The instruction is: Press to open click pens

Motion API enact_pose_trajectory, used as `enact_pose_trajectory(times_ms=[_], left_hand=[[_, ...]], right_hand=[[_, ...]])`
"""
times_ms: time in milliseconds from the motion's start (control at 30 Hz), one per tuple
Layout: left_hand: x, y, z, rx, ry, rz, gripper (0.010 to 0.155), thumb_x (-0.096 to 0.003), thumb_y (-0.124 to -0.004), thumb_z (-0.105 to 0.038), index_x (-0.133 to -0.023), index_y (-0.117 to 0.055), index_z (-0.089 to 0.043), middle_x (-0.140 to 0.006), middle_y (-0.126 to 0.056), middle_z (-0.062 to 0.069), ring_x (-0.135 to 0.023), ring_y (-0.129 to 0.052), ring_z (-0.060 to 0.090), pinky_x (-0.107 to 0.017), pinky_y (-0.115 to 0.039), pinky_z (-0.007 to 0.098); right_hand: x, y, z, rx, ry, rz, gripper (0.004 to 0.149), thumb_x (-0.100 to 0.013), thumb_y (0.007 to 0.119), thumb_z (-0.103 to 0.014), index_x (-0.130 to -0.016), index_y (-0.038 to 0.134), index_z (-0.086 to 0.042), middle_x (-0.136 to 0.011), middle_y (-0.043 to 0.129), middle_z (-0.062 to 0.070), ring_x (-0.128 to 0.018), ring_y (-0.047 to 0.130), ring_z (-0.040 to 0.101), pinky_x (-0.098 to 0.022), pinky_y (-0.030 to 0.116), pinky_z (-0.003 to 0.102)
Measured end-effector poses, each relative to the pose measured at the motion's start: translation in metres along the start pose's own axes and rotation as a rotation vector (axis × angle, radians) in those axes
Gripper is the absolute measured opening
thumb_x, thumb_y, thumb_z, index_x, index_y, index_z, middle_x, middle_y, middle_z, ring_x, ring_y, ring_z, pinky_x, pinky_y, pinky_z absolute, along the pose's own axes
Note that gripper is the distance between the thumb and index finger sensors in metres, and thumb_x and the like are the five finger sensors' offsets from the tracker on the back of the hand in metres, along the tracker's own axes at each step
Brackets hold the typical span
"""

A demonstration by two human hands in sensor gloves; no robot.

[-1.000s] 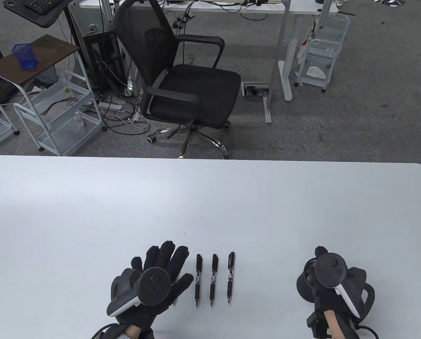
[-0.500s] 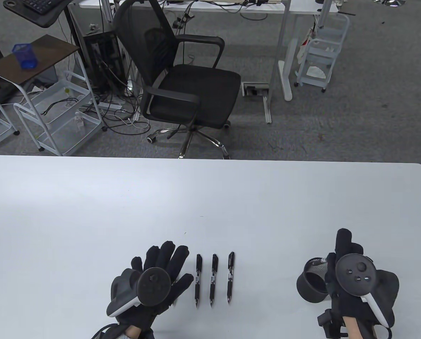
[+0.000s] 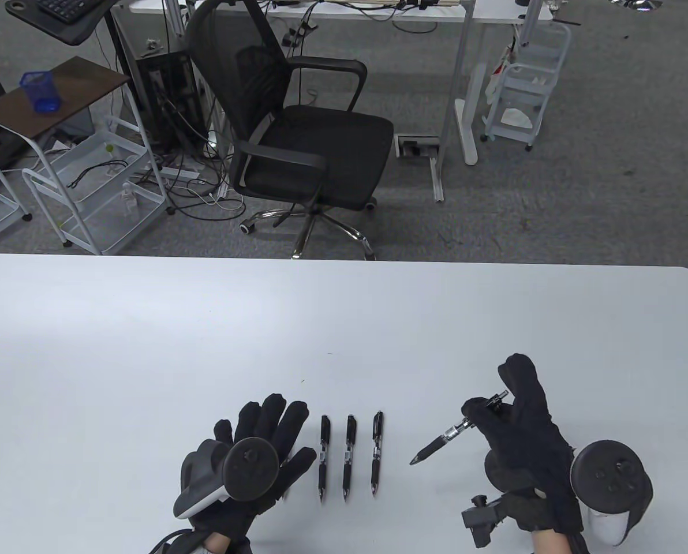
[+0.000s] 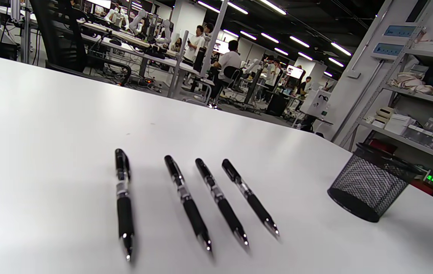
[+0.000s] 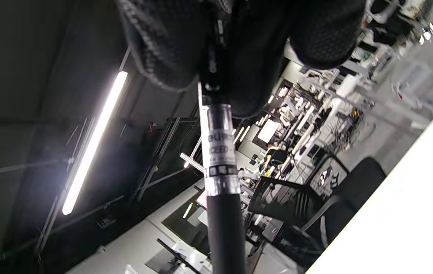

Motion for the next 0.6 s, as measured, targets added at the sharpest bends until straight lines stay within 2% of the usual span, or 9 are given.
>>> enact_pose_trajectory(times_ms=[167, 267, 300, 333, 400, 600], left_hand=[[0.000, 0.000, 0.000, -0.003, 0.001, 0.003, 0.069, -0.0707, -0.043, -0.060, -0.127, -0.023, -0.026, -0.131, -0.023, 0.024, -0.115, -0.030, 0.062, -0.072, -0.027, 0.083], [0.000, -0.001, 0.000, -0.006, 0.002, 0.003, 0.069, -0.0707, -0.043, -0.060, -0.127, -0.024, -0.026, -0.131, -0.023, 0.024, -0.115, -0.030, 0.062, -0.072, -0.027, 0.083], [0.000, -0.001, 0.000, -0.007, 0.003, 0.003, 0.069, -0.0706, -0.043, -0.060, -0.127, -0.024, -0.026, -0.131, -0.023, 0.024, -0.115, -0.030, 0.062, -0.072, -0.027, 0.083], [0.000, -0.001, 0.000, -0.008, 0.003, 0.002, 0.069, -0.0706, -0.043, -0.060, -0.127, -0.024, -0.026, -0.131, -0.022, 0.024, -0.115, -0.030, 0.062, -0.072, -0.027, 0.083], [0.000, -0.001, 0.000, -0.009, 0.004, 0.002, 0.069, -0.0706, -0.043, -0.060, -0.127, -0.024, -0.026, -0.131, -0.022, 0.024, -0.115, -0.030, 0.062, -0.072, -0.027, 0.083], [0.000, -0.001, -0.001, -0.016, 0.008, 0.002, 0.069, -0.0706, -0.043, -0.060, -0.127, -0.025, -0.026, -0.131, -0.022, 0.024, -0.114, -0.030, 0.062, -0.072, -0.027, 0.083]], right_hand=[[-0.005, 0.031, 0.026, -0.256, 0.122, -0.026, 0.092, -0.051, 0.092, -0.028, -0.111, 0.041, 0.019, -0.107, 0.044, 0.053, -0.070, 0.098, 0.021, -0.063, 0.074, 0.052], [-0.008, 0.053, 0.045, -0.494, 0.209, -0.055, 0.080, -0.052, 0.091, -0.027, -0.108, 0.057, 0.018, -0.106, 0.044, 0.054, -0.071, 0.096, 0.022, -0.063, 0.073, 0.052], [-0.009, 0.062, 0.052, -0.592, 0.229, -0.058, 0.069, -0.052, 0.091, -0.026, -0.101, 0.070, 0.019, -0.107, 0.044, 0.052, -0.071, 0.096, 0.023, -0.063, 0.072, 0.053], [-0.010, 0.066, 0.055, -0.639, 0.239, -0.063, 0.061, -0.053, 0.090, -0.025, -0.097, 0.077, 0.015, -0.108, 0.045, 0.051, -0.071, 0.095, 0.024, -0.063, 0.072, 0.053], [-0.011, 0.083, 0.064, -0.793, 0.273, -0.079, 0.054, -0.055, 0.089, -0.023, -0.095, 0.080, 0.012, -0.109, 0.047, 0.049, -0.071, 0.094, 0.025, -0.063, 0.071, 0.054], [-0.012, 0.119, 0.085, -1.005, 0.331, -0.086, 0.047, -0.058, 0.085, -0.022, -0.098, 0.080, 0.004, -0.113, 0.047, 0.040, -0.079, 0.087, 0.029, -0.066, 0.065, 0.055]])
Point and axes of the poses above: the tracker on the back of each hand, its own z axis roughly to the little-finger side, its own x axis roughly from the fingertips to the wrist, y = z × x, the point moved 2 cm from there along -x, roughly from the wrist to the fingertips
